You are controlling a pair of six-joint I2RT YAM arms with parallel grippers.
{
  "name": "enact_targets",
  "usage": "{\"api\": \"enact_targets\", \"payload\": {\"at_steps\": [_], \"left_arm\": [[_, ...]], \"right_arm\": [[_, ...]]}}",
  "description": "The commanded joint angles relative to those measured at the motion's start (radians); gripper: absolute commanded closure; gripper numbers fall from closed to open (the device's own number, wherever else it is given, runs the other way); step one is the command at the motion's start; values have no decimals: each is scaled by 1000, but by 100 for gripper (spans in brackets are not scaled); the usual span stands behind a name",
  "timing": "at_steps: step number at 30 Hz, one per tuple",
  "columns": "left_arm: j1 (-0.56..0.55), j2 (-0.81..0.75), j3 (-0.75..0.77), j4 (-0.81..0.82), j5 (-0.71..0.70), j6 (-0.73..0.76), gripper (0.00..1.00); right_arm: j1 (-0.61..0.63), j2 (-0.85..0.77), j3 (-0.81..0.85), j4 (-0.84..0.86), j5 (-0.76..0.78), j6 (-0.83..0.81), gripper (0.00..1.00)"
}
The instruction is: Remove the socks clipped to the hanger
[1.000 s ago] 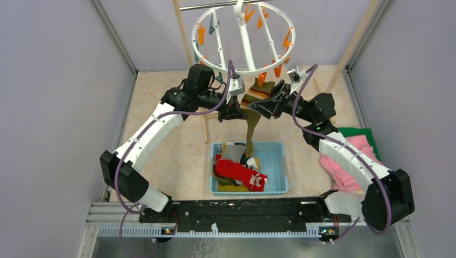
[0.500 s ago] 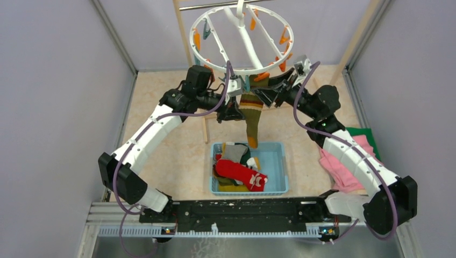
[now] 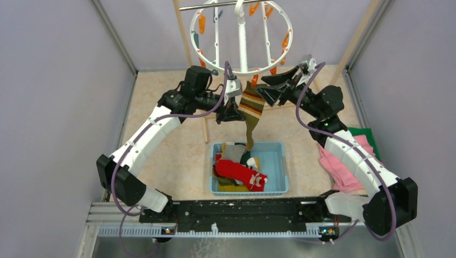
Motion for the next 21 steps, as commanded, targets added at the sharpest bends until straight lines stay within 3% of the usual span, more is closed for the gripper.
{"api": "enact_targets", "payload": {"at_steps": [1,21], "left_arm": [[1,-37,-13,21,39,-1,100],[-4,-43,-43,40,42,-22,100]], "right_arm": [[-7,22,37,138,-44,72,43],[78,118,90,283,-7,67,47]]}}
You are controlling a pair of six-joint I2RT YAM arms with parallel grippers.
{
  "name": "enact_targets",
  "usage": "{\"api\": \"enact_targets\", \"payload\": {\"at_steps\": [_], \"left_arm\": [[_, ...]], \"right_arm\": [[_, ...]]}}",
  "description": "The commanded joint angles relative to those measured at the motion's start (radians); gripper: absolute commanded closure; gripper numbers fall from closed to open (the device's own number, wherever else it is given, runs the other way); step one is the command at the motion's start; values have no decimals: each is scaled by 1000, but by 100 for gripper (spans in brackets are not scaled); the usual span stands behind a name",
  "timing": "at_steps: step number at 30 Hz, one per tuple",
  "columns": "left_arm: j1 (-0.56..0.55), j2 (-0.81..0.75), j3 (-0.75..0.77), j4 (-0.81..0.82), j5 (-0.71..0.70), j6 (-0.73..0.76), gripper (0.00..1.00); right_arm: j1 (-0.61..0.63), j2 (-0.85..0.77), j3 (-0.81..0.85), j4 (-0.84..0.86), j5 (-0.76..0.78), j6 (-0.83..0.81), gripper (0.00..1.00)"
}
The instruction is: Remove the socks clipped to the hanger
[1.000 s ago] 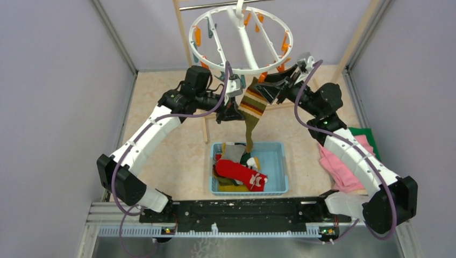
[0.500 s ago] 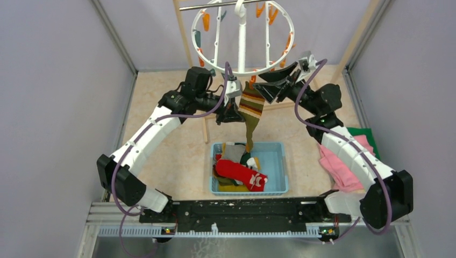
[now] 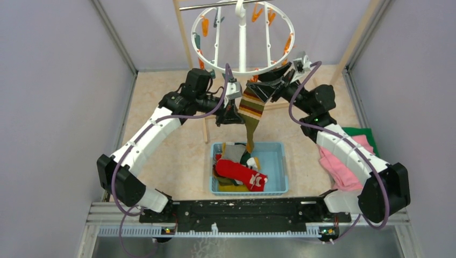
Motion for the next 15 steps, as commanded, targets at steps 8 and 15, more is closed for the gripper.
{"api": "enact_targets", "payload": {"at_steps": [8,15], "left_arm": [[-12,-38,-16,39,23,-10,100],[-16,-37,-24,30,8,10,100]], "right_arm": [[52,6,55,75,51,-48,53],[52,-12,38,83,85,-49,82]]}}
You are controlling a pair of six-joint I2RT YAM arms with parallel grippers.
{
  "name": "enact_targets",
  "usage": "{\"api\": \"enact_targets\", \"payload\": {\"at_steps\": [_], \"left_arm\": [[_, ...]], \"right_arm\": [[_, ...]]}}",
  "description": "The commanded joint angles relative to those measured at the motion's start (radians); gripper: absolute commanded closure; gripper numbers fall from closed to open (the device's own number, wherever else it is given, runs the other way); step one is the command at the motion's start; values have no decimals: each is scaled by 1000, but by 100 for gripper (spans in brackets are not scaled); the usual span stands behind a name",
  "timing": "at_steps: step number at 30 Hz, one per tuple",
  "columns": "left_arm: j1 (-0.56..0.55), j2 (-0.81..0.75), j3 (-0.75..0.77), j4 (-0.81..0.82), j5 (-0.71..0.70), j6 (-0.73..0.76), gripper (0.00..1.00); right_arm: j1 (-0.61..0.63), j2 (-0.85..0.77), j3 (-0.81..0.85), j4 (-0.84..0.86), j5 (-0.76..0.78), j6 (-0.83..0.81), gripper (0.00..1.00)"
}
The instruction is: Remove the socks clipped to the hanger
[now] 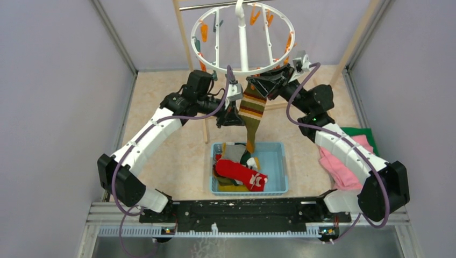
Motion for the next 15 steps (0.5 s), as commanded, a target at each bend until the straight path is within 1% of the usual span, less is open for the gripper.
{"api": "enact_targets", "payload": {"at_steps": [1,3,4,5,9,12,15], "left_arm": [[-8,-38,-12,29,6,19,100],[-11,-40,-25,24,-6,32,100],[-12,-40,-34,20,-12,41,100],[-13,-40,-43,16,-19,50,100],[-18,-44,-84,-3,-39,90,100],[-43,-35,-110,-69,-29,152,99],[-108,0,-160,-193,-53,300,98]], "right_arm": [[17,-30,23,51,32,4,86],[17,-27,25,41,28,22,94],[16,-26,25,37,28,30,100],[16,-24,24,37,28,36,100],[16,-24,21,23,17,50,100],[15,-34,13,-12,31,40,100],[16,-48,-2,-58,52,33,89]]}}
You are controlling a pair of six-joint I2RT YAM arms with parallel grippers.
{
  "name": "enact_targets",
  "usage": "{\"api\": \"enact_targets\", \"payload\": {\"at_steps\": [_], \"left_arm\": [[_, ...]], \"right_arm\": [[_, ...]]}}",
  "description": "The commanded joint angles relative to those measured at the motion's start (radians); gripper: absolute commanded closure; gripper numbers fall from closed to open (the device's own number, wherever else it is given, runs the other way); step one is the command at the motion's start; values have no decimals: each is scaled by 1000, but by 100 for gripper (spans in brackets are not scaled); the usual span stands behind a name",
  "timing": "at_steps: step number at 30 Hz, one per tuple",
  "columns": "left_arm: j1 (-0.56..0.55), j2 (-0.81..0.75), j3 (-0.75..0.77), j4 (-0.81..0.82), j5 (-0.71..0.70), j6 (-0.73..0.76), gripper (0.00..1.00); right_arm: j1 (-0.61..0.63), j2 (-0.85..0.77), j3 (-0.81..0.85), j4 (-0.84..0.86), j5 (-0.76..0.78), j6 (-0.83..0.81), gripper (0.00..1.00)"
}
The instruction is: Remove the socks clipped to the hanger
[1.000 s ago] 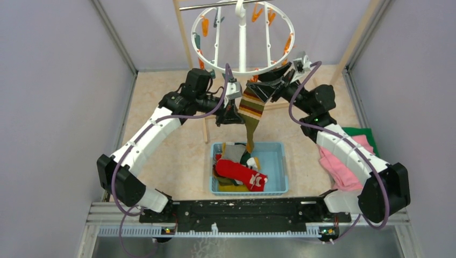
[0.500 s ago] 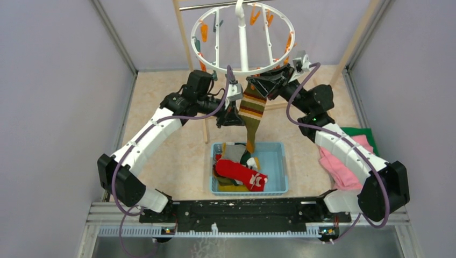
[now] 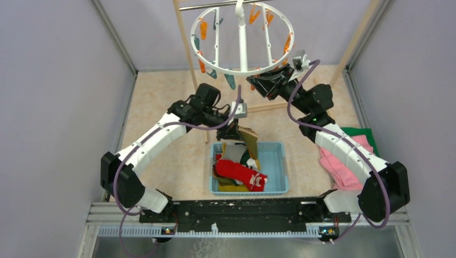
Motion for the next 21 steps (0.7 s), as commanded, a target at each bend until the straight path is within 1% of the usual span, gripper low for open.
{"api": "enact_targets", "payload": {"at_steps": [1,3,4,5,6,7,10,11,13,15,16,17,18,21], "left_arm": [[-100,23,-76,-166,-34,227,98],[-162,50,-133,-202,-137,279,97],[-189,59,-164,-198,-183,301,96],[-208,61,-193,-187,-218,314,95],[-222,56,-220,-167,-246,328,93],[-232,47,-240,-151,-267,344,92],[-251,25,-263,-129,-290,377,83],[-262,22,-263,-129,-301,383,78],[-298,13,-271,-110,-345,393,62],[-329,-18,-294,-73,-386,404,42],[-333,-33,-288,-62,-394,400,18],[-334,-38,-260,-81,-410,389,3],[-331,-43,-232,-94,-421,374,1],[-304,-71,-179,-123,-450,359,1]], "right_arm": [[16,-50,-7,-52,32,-4,85],[16,-65,-26,-85,42,-6,71],[15,-74,-38,-101,45,-7,54],[15,-87,-51,-117,48,-9,33],[16,-108,-65,-135,53,-13,8],[16,-127,-81,-159,57,-18,2],[15,-190,-131,-225,68,-32,1],[15,-212,-145,-255,74,-35,1],[16,-257,-186,-303,80,-36,1],[16,-296,-230,-363,81,-24,1],[16,-313,-251,-389,75,-21,1],[16,-329,-279,-406,70,-13,1],[15,-347,-310,-417,65,-2,1],[18,-396,-429,-408,48,39,3]]}}
